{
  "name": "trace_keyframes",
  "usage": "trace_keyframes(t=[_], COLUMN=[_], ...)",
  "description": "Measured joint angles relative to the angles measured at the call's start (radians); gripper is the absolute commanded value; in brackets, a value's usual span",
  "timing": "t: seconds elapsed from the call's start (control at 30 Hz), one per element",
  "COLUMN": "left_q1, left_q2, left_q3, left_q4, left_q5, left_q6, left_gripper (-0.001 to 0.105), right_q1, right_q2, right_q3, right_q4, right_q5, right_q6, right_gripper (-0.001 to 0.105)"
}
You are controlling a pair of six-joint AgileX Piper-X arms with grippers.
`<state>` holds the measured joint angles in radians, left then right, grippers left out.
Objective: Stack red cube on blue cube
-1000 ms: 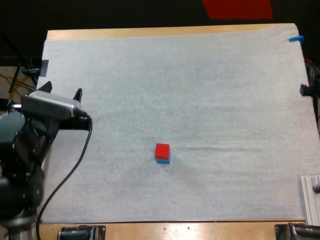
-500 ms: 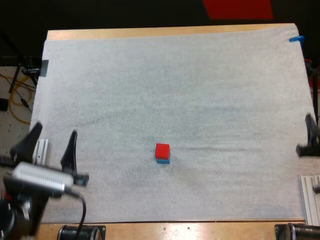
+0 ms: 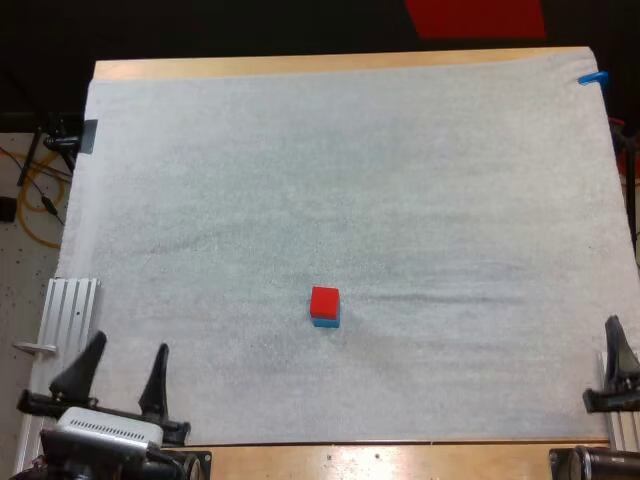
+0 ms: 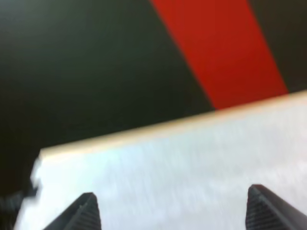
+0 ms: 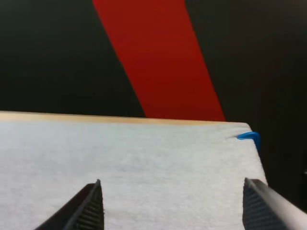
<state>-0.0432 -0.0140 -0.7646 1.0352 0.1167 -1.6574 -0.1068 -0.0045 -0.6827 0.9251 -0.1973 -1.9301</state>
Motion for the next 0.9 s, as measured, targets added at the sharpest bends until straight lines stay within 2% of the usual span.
trace_keyframes(t=[0.13, 0.27, 0.43, 0.67, 0.9], left_q1=[0.016, 0.020, 0.020, 0.020, 0.020], left_q2=[0.000, 0.000, 0.000, 0.001, 0.001], left_q3=[0.008, 0.038, 0.119, 0.242, 0.279], left_q4=[0.084, 0.042, -0.027, -0.046, -0.048], left_q5=[-0.051, -0.088, -0.091, -0.093, -0.096], left_q6=[-0.008, -0.008, -0.008, -0.008, -0.008], left_gripper=[0.063, 0.063, 0.063, 0.063, 0.063], right_q1=[0.000, 0.000, 0.000, 0.000, 0.000], right_q2=[-0.006, -0.006, -0.006, -0.006, -0.006], right_q3=[0.011, 0.030, 0.083, 0.142, 0.163], right_q4=[0.064, 0.058, 0.058, 0.058, 0.058], right_q5=[-0.001, -0.017, -0.019, -0.019, -0.019], right_q6=[0.000, 0.000, 0.005, 0.006, 0.013], right_gripper=[0.060, 0.060, 0.060, 0.060, 0.060])
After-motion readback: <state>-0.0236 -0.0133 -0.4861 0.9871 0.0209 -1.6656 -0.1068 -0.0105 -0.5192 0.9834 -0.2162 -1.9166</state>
